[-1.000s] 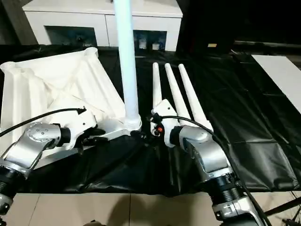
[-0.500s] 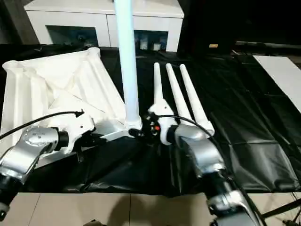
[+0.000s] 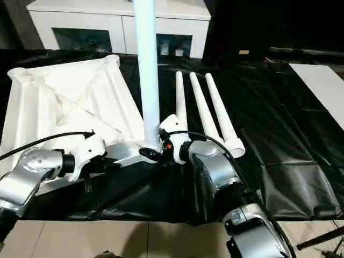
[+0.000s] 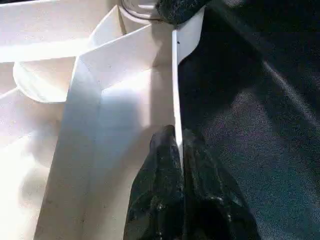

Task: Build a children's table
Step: Rotate leg to tighten

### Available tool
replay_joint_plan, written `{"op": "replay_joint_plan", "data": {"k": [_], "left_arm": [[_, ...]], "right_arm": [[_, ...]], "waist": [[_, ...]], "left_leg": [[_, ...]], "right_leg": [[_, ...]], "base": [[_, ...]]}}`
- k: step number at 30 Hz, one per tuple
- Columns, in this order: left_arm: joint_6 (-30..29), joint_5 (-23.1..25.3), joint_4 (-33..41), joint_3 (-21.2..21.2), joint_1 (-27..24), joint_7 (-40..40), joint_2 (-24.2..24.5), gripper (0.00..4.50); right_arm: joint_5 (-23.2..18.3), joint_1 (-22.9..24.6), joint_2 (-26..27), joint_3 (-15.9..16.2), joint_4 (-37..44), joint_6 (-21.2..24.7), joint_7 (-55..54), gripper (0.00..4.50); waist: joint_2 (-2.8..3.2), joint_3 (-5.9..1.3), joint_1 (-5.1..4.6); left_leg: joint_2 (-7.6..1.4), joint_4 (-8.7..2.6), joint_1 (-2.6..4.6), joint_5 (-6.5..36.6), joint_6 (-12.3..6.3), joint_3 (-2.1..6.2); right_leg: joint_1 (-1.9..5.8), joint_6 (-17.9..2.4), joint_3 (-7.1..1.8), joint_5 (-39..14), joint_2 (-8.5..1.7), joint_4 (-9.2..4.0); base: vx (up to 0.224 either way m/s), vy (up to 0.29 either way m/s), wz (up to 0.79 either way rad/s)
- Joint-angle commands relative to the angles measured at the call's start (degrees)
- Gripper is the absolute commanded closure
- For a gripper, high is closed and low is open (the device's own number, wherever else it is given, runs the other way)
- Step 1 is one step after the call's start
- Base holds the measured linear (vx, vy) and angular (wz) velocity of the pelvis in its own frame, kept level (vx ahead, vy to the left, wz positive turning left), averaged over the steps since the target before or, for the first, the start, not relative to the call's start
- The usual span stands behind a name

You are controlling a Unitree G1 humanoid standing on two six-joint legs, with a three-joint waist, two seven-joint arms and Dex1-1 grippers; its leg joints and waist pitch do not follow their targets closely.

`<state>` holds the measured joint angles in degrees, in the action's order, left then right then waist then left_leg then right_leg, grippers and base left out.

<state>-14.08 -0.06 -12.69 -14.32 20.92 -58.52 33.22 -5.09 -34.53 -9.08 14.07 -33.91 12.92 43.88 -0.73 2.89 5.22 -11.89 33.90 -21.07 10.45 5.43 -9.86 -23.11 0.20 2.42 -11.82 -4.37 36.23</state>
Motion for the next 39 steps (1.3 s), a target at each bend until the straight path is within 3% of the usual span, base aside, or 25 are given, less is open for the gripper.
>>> {"op": "replay_joint_plan", "data": {"k": [1,2,4,9,11,13,14,15,16,20,22,24,27,28,29,34,39], "left_arm": [[0.3,-0.4,1.3,0.0,-1.0,-0.7,0.3,4.5],[0.1,-0.4,1.5,0.0,-1.1,-0.8,0.4,4.5],[-0.1,-0.6,1.9,0.0,-1.4,-1.0,0.6,4.5],[-0.3,-0.1,1.8,-0.2,-1.6,-0.6,1.1,4.5],[-1.7,0.6,1.3,-0.2,-1.1,0.9,0.6,4.5],[-3.7,2.1,-0.8,0.0,1.1,6.2,-2.8,4.5],[-3.9,2.2,-1.0,-0.1,1.3,6.6,-3.1,4.5],[-4.8,2.8,-1.7,-0.1,2.3,8.7,-4.6,4.5],[-6.0,3.1,-2.2,-0.1,3.2,10.3,-6.0,4.5],[-9.6,4.7,-4.6,-0.4,6.6,16.6,-11.0,4.5],[-11.5,6.0,-7.1,-0.4,9.0,22.0,-14.6,4.5],[-13.1,7.1,-9.2,-0.3,10.9,26.5,-18.0,4.5],[-13.8,8.6,-10.0,-0.6,11.7,28.3,-19.5,4.5],[-13.8,8.6,-10.0,-0.6,11.7,28.3,-19.5,4.5],[-13.3,8.7,-9.7,-0.7,11.5,27.7,-19.2,4.5],[-11.3,8.8,-8.9,-0.6,10.5,25.7,-17.2,4.5],[-11.3,8.7,-6.8,-0.7,8.7,22.9,-14.7,4.5]], "right_arm": [[0.3,-1.4,-0.7,-0.8,-1.4,-1.0,-0.1,1.1],[0.4,-1.4,-0.6,-0.8,-1.5,-1.1,-0.1,1.22],[0.5,-1.5,-0.6,-0.8,-2.5,-1.8,0.4,1.31],[0.7,-1.8,0.0,-1.2,-4.3,-2.1,-0.5,1.68],[0.3,-2.5,1.5,-2.9,-6.2,-1.6,-4.2,1.72],[0.1,-3.7,5.3,-6.9,-10.4,-0.3,-16.5,1.76],[0.1,-3.8,5.5,-7.2,-10.7,-0.2,-17.5,1.77],[0.3,-4.1,6.8,-8.2,-12.2,0.0,-21.9,1.77],[1.0,-4.3,7.6,-8.4,-13.4,0.1,-25.3,1.78],[1.6,-5.8,11.3,-9.1,-18.1,-0.9,-34.0,1.78],[1.0,-7.5,14.1,-10.5,-21.8,-1.9,-39.6,1.78],[1.4,-9.4,16.6,-10.9,-25.1,-3.8,-44.3,1.78],[1.9,-11.2,18.9,-11.2,-27.6,-6.1,-46.8,1.78],[1.9,-11.2,18.9,-11.2,-27.6,-6.1,-46.8,1.22],[0.5,-11.8,19.6,-12.0,-27.6,-8.0,-43.5,1.22],[1.7,-13.1,18.1,-11.6,-25.8,-11.2,-40.0,0.72],[1.6,-12.3,13.6,-10.9,-21.5,-9.7,-34.1,0.59]], "waist": [[-0.24,-3.88,0.25],[-0.05,-3.87,0.22],[-0.33,-3.87,0.12],[-0.19,-3.89,-0.02],[-0.16,-3.89,-0.09],[-0.05,-3.66,-0.41],[-0.04,-3.61,-0.5],[0.36,-3.57,-0.49],[0.2,-3.65,-0.5],[0.11,-3.72,-0.24],[0.31,-3.7,-0.13],[0.64,-3.77,-0.01],[0.52,-4.04,0.18],[0.5,-4.07,0.12],[0.62,-4.09,0.2],[0.66,-4.17,-0.46],[0.92,-4.22,-0.6]], "left_leg": [[-0.78,-3.78,0.5,6.1,-1.8,-0.19],[-0.82,-3.79,0.53,6.3,-1.61,-0.17],[-0.78,-3.82,0.53,6.2,-1.53,-0.19],[-0.77,-3.82,0.57,6.5,-1.42,-0.16],[-0.8,-3.88,0.62,7.1,-1.12,-0.16],[-0.83,-4.18,0.75,9.3,0.29,-0.1],[-0.83,-4.25,0.83,9.7,0.8,-0.1],[-0.77,-4.3,1.14,11.1,2.02,-0.07],[-0.77,-4.34,1.2,12.3,2.59,-0.01],[-0.64,-4.33,1.08,12.7,3.07,0.04],[-0.54,-4.28,1.61,14.0,3.64,-0.1],[-0.61,-4.23,1.58,14.3,3.82,-0.09],[-0.4,-4.15,0.86,12.2,2.9,0.04],[-0.37,-4.16,0.7,11.7,2.72,0.08],[-0.36,-4.06,0.77,11.4,2.32,0.02],[-0.37,-4.03,0.13,9.9,1.17,0.24],[-0.51,-3.86,0.3,9.2,0.55,0.14]], "right_leg": [[3.0,-13.8,-1.97,0.6,-2.99,-2.97],[2.95,-13.7,-1.98,0.2,-3.0,-3.01],[3.0,-13.6,-1.97,0.5,-2.89,-2.99],[2.95,-14.0,-1.96,0.7,-2.86,-2.99],[2.91,-14.0,-2.0,0.3,-2.9,-3.02],[2.73,-13.7,-2.09,-2.6,-2.91,-3.33],[2.64,-13.6,-2.14,-3.6,-2.94,-3.43],[2.41,-13.2,-2.23,-6.1,-2.97,-3.64],[2.5,-12.7,-2.2,-7.6,-2.98,-3.78],[2.5,-11.6,-2.27,-7.2,-2.91,-3.76],[2.01,-11.2,-2.31,-8.1,-2.76,-4.04],[1.92,-11.1,-2.29,-7.7,-2.83,-4.03],[2.58,-9.9,-2.17,-4.4,-2.82,-3.68],[2.69,-9.8,-2.12,-3.9,-2.81,-3.61],[2.58,-9.7,-2.09,-3.0,-2.75,-3.66],[3.08,-10.5,-1.91,-0.3,-2.72,-3.37],[3.07,-12.0,-1.86,1.6,-2.61,-3.22]], "base": [[0.0,0.0,0.0],[0.0,0.0,0.0],[0.0,0.0,0.0],[0.0,0.0,0.0],[0.0,0.0,0.0],[0.0,0.0,0.0],[0.0,0.0,0.0],[0.0,0.0,0.0],[0.0,0.0,0.0],[0.0,0.0,0.0],[0.0,0.0,0.0],[0.0,0.0,0.0],[0.0,0.0,0.0],[0.0,0.0,0.0],[0.0,0.0,0.0],[0.0,0.0,0.0],[0.0,0.0,0.0]]}}
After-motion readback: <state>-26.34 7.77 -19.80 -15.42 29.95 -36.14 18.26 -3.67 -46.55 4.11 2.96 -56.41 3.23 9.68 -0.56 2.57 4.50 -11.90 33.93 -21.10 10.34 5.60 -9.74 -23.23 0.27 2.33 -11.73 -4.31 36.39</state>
